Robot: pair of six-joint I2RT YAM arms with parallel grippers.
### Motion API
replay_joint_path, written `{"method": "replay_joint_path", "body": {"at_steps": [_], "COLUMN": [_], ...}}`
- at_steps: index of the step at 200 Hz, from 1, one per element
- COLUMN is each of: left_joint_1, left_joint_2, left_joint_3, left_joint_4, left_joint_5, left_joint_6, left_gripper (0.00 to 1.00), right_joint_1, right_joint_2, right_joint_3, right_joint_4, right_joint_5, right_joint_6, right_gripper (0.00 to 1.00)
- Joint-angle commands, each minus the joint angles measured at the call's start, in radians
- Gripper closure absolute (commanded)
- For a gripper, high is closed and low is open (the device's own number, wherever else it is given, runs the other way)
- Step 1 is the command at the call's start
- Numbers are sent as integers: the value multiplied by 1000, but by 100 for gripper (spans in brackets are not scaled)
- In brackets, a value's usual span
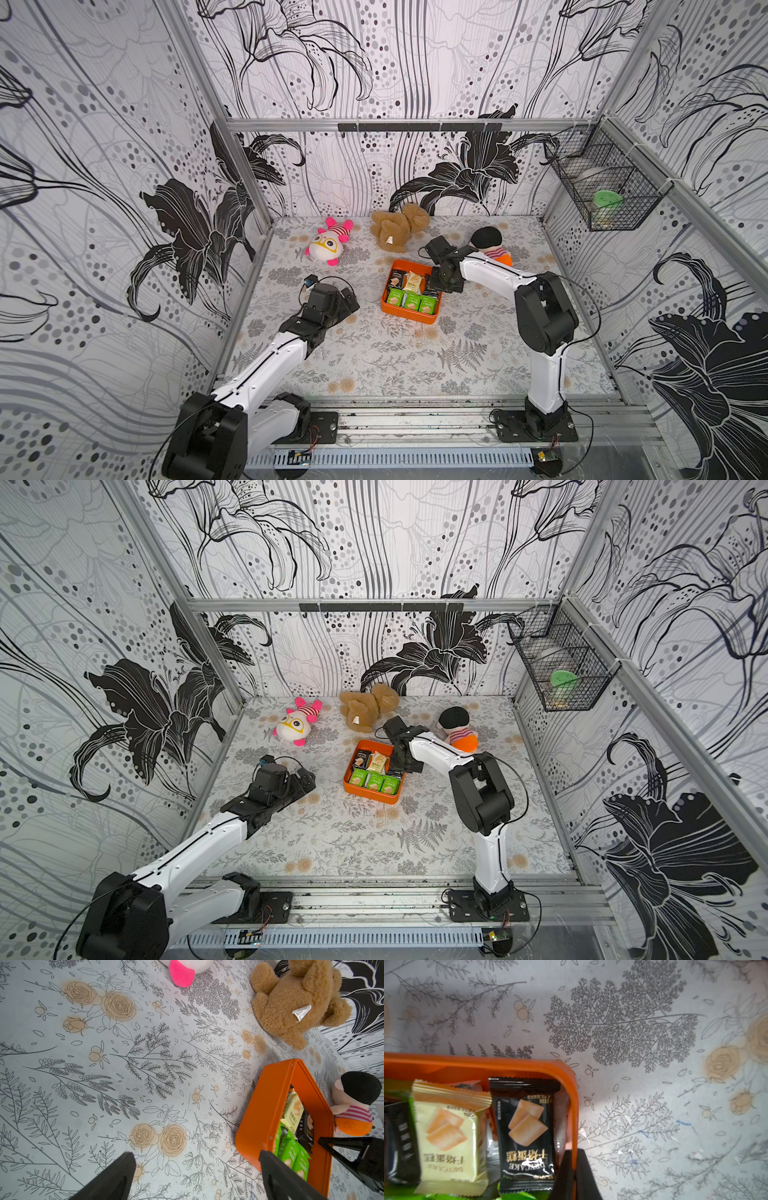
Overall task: Take the cookies out of the storage box
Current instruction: Move the storage box to the center of the board.
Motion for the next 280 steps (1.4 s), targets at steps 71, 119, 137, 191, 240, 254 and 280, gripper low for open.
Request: {"method": "replay_joint_path", "body": {"at_steps": [71, 119, 137, 191, 240, 254, 280], "left_joint_1": [-2, -16, -22, -46, -54, -56, -62], "left_joint_2": [-14, -45, -55, -80, -55, -21, 33], "left_joint_3": [-23, -46, -53, -66, -79, -86, -82], "left_joint_4": [60, 80, 82, 80, 154, 199, 227], "left_joint_5": [83, 103, 109, 128, 215, 271, 296], "left_joint_6": [-33, -58, -67, -104, -106, -107, -113], "left_gripper": [3, 3, 3, 3, 3, 3, 3], "right_joint_1": [96, 140, 143, 144, 160, 165, 178], "right_joint_2": [-29, -78, -89, -122, -118, -99, -62], "right_joint_3": [84, -51, -59, 19, 91, 112, 151], "right_joint_4": [-156, -68, -59, -180, -222, -237, -249], "right_joint_5": [-73, -87, -92, -139, -243, -242, -224], "right_joint_6": [-349, -381, -373, -351, -337, -327, -323], "right_gripper": [99, 98, 93, 60, 61, 61, 61]}}
